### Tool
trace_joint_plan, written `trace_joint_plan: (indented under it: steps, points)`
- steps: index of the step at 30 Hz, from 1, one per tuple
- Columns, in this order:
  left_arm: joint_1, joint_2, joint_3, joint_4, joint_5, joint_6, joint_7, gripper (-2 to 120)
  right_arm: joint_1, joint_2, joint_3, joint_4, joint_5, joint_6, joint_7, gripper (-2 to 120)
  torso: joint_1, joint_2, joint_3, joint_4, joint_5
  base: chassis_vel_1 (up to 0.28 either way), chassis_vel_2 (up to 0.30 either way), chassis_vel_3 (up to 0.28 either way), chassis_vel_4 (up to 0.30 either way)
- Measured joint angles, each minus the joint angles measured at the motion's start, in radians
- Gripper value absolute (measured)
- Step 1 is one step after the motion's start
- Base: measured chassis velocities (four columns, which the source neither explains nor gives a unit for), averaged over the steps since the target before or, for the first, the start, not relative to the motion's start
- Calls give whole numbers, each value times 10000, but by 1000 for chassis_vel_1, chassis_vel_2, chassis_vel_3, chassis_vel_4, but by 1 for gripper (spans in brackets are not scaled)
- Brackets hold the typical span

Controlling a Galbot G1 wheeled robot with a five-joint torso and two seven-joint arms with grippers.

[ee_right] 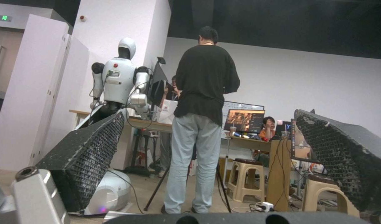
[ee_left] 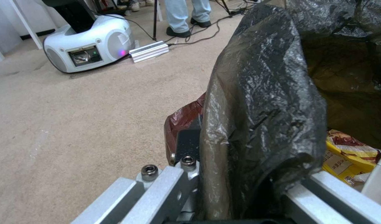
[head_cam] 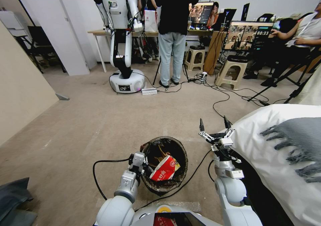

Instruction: Pick up the trash bin, then pick up the garbage from the floor and place it into the trash bin.

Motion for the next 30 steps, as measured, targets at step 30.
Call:
trace_joint_plan:
  steps: [30]
  points:
    - [-1008,-784,-1294,1550,-1711,451,-1238,0,-134,66,103,-104,-48,223,-40,100,0,0,0,0,0,0,0,0,0]
